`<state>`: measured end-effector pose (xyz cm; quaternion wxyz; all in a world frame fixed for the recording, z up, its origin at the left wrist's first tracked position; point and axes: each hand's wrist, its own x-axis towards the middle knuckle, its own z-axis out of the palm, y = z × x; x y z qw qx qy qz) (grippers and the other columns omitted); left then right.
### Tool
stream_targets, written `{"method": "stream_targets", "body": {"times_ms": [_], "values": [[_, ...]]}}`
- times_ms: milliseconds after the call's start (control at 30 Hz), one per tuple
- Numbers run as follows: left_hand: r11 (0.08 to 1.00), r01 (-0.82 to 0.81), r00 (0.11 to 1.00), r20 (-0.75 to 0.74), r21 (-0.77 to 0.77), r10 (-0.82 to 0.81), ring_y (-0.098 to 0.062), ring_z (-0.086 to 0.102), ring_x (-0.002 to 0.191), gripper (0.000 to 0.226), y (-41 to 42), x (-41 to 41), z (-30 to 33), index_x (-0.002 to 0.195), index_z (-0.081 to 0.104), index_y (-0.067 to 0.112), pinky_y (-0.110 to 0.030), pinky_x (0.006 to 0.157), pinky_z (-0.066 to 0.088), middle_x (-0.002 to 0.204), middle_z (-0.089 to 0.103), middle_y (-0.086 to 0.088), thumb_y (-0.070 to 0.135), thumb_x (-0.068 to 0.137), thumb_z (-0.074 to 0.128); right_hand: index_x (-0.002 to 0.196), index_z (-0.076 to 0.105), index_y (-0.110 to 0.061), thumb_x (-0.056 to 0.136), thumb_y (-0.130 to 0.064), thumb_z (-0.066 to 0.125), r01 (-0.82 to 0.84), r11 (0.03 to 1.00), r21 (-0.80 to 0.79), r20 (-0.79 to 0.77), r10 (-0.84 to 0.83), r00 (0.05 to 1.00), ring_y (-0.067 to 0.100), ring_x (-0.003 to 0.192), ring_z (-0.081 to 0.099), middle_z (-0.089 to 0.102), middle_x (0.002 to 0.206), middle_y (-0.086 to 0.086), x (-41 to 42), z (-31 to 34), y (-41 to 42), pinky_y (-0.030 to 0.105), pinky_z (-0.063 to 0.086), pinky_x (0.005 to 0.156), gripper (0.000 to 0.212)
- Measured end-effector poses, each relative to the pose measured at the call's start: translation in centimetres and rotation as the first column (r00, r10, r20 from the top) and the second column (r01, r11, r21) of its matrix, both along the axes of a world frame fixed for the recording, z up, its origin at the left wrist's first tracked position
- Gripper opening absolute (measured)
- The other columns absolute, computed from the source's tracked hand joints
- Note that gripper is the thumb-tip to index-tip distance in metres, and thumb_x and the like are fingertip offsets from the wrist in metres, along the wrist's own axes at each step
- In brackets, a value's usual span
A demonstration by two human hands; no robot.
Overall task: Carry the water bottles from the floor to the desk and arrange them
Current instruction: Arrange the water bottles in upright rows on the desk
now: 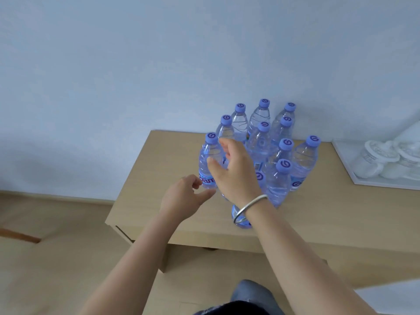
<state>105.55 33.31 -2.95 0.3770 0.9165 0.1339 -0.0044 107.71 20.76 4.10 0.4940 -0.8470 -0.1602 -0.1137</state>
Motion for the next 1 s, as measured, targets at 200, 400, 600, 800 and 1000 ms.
{"method": "stream_targets", "body": {"times_ms": [200, 400, 600, 800, 1000], "values": [[1.0, -0.018, 1.0, -0.012, -0.022, 0.018, -0.01, 0.059, 0.086, 0.039, 1.4, 2.0, -0.8, 0.097, 0.058, 0.024, -0.028, 0.073, 0.048, 0.099, 0.059, 0.012, 0.054, 0.074, 0.067, 0.128, 0.039, -0.001, 0.085, -0.017, 0.055, 0.063, 0.996, -0.057, -0.225, -0.075, 0.971, 0.025, 0.122, 0.04, 0.044, 0.129, 0.011, 4.2, -2.3, 3.2, 0.029, 0.03, 0.101, 0.048], [0.997, -0.042, 0.993, -0.111, -0.062, 0.035, -0.013, 0.059, 0.089, 0.042, 2.1, 4.7, -2.1, 0.107, 0.059, 0.019, -0.03, 0.075, 0.049, 0.101, 0.059, 0.008, 0.045, 0.076, 0.069, 0.112, 0.046, 0.004, 0.081, -0.007, 0.058, 0.218, 0.975, 0.049, -0.316, -0.192, 0.929, 0.034, 0.114, 0.046, 0.049, 0.119, 0.021, 8.3, -4.9, 5.4, 0.033, 0.033, 0.097, 0.035], [0.989, -0.094, 0.981, -0.181, -0.115, 0.073, -0.01, 0.056, 0.088, 0.038, 4.2, 6.0, -3.7, 0.11, 0.059, 0.017, -0.022, 0.071, 0.042, 0.104, 0.06, 0.005, 0.036, 0.079, 0.07, 0.116, 0.049, 0.005, 0.086, -0.012, 0.061, 0.221, 0.973, 0.071, -0.156, -0.208, 0.966, 0.033, 0.113, 0.045, 0.052, 0.118, 0.019, 8.8, -7.8, 6.6, 0.032, 0.03, 0.098, 0.037], [0.979, -0.048, 0.974, -0.229, -0.199, 0.002, -0.01, 0.054, 0.091, 0.056, 4.4, 7.2, -5.2, 0.129, 0.052, 0.021, -0.008, 0.057, 0.035, 0.109, 0.055, 0.006, 0.034, 0.077, 0.071, 0.115, 0.052, 0.001, 0.089, -0.015, 0.059, 0.262, 0.959, 0.104, -0.127, -0.249, 0.96, 0.03, 0.109, 0.046, 0.056, 0.116, 0.014, 9.6, -8.1, 7.9, 0.028, 0.031, 0.094, 0.032], [0.958, 0.003, 0.963, -0.257, -0.288, -0.08, -0.012, 0.049, 0.098, 0.068, 7.2, 8.6, -5.7, 0.136, 0.043, 0.019, -0.02, 0.072, 0.04, 0.112, 0.049, 0.007, 0.03, 0.077, 0.075, 0.109, 0.054, -0.001, 0.089, -0.016, 0.058, 0.351, 0.924, 0.152, -0.183, -0.323, 0.929, 0.028, 0.106, 0.048, 0.055, 0.106, 0.006, 10.6, -7.5, 9.0, 0.036, 0.037, 0.096, 0.025]]}}
